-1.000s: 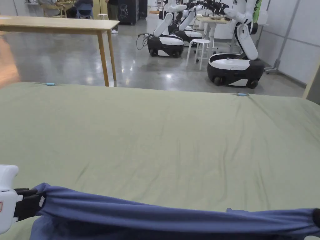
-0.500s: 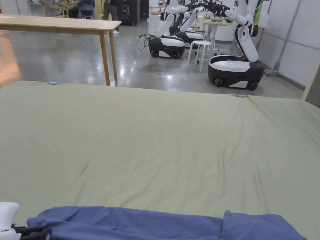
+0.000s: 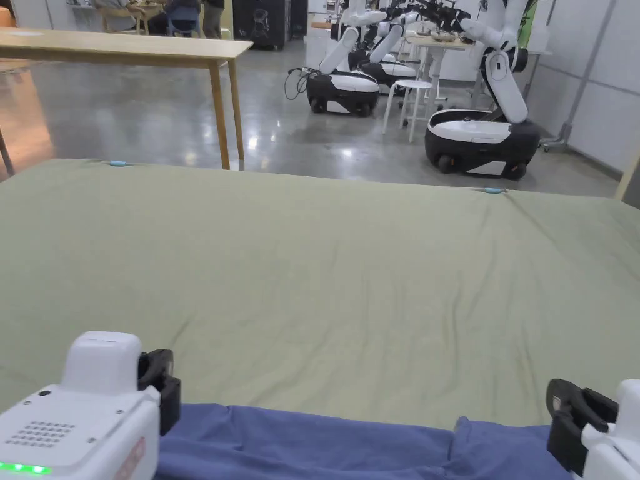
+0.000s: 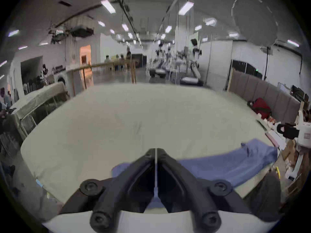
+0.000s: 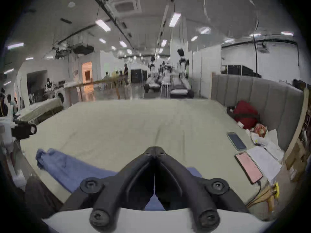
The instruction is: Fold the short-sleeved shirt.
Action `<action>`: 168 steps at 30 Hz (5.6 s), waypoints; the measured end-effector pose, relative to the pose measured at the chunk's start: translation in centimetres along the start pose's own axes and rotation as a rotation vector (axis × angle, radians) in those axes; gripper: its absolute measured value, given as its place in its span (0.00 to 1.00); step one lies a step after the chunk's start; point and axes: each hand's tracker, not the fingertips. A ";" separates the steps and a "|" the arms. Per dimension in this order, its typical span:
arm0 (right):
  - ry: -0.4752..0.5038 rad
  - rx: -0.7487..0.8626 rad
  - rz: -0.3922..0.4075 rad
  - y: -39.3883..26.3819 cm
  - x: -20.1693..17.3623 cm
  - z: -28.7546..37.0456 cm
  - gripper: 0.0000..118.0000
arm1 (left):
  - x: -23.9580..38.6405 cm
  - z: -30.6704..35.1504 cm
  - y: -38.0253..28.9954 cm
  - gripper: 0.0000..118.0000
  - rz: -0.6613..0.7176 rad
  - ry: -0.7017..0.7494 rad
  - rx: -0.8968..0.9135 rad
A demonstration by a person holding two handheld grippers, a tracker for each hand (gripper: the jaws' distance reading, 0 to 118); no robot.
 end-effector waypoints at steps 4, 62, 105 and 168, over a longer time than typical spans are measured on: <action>-0.015 0.055 -0.011 -0.2 -2.3 0.6 0.01 | 1.5 1.4 -0.6 0.00 0.029 0.040 0.067; -0.058 0.149 0.086 0.9 -5.7 4.6 0.01 | -23.5 -6.1 -1.4 0.05 0.729 -0.444 -0.674; -0.070 0.062 0.019 -1.0 -2.4 3.9 0.01 | 1.6 -11.1 -0.7 0.00 0.453 -0.544 -0.694; 0.028 0.079 0.077 0.4 -6.2 3.1 0.01 | -10.0 -1.8 6.0 0.08 0.451 -0.274 -0.589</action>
